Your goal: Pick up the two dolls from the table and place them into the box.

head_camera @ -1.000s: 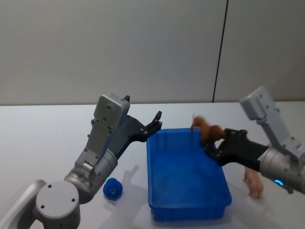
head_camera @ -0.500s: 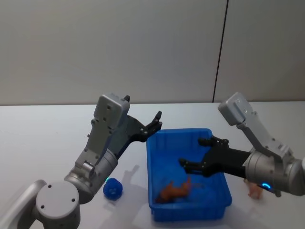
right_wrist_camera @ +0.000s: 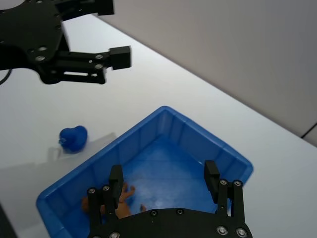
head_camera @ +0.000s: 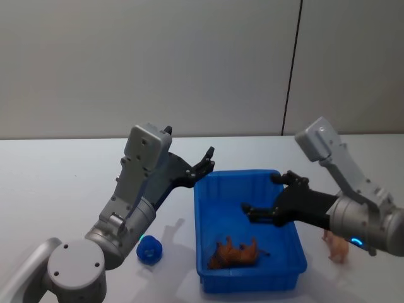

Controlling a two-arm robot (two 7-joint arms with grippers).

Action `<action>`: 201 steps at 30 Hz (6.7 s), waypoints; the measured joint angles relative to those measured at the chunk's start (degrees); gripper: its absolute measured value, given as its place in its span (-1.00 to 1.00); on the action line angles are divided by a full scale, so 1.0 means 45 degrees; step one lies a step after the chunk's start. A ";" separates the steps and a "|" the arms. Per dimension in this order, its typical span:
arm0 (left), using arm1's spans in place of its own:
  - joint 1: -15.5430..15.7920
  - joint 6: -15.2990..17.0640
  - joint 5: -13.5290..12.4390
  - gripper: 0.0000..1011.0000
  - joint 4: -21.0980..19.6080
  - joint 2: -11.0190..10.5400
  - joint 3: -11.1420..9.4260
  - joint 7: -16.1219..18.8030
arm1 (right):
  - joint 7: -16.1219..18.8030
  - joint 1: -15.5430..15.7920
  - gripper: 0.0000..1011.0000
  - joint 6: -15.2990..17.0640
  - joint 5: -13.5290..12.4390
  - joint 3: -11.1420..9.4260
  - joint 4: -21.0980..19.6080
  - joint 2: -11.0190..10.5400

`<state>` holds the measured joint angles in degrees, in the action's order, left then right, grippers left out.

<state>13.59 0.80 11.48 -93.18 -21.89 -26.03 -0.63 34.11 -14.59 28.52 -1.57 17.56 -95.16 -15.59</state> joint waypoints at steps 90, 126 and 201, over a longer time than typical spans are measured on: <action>0.0000 0.0000 0.0000 0.98 0.0000 0.0000 0.0000 0.0000 | -0.5788 0.2297 0.98 0.2319 -0.3044 -0.1323 0.0704 -0.0387; 0.0000 0.0000 0.0000 0.98 0.0000 0.0000 0.0000 0.0000 | -0.5591 0.1968 -0.26 0.1339 -0.2522 -0.1274 0.0783 -0.0273; 0.0000 0.0000 0.0000 0.98 0.0000 0.0000 0.0000 0.0000 | -0.1285 0.0196 0.98 0.2482 -0.2627 -0.0744 -0.0194 -0.0164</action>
<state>13.59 0.80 11.48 -93.18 -21.89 -26.03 -0.63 28.33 -13.71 39.69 -13.40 14.21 -96.04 -16.32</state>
